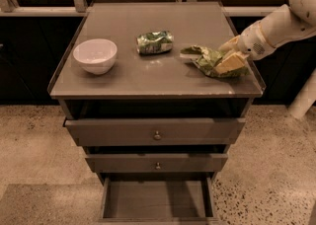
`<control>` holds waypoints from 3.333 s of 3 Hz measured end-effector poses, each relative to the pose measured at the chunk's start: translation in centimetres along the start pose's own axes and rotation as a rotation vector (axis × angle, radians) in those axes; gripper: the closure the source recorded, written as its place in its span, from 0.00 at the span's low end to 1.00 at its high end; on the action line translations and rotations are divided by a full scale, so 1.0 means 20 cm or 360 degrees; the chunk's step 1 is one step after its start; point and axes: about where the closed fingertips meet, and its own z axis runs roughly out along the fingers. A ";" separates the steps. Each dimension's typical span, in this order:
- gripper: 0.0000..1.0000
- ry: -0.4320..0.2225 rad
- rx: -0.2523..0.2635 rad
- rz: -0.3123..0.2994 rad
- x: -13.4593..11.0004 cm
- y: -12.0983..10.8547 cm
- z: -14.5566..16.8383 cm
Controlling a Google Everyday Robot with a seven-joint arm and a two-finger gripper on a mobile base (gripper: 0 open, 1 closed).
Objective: Place green jalapeno chip bag into bottom drawer
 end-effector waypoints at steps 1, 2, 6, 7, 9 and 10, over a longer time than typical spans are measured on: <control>0.86 0.0000 0.0000 0.0000 0.00 0.00 0.00; 1.00 0.0000 0.0000 0.0000 0.00 0.00 0.00; 1.00 -0.0097 -0.0082 0.0395 0.30 0.65 -0.43; 1.00 -0.0137 -0.0135 0.0581 0.52 0.80 -0.38; 1.00 -0.0130 -0.0172 0.0743 0.72 0.82 -0.24; 1.00 -0.0170 -0.0164 0.0875 0.83 0.85 -0.22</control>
Offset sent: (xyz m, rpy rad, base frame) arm 0.0000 0.0000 0.0000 0.0000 0.0000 0.0000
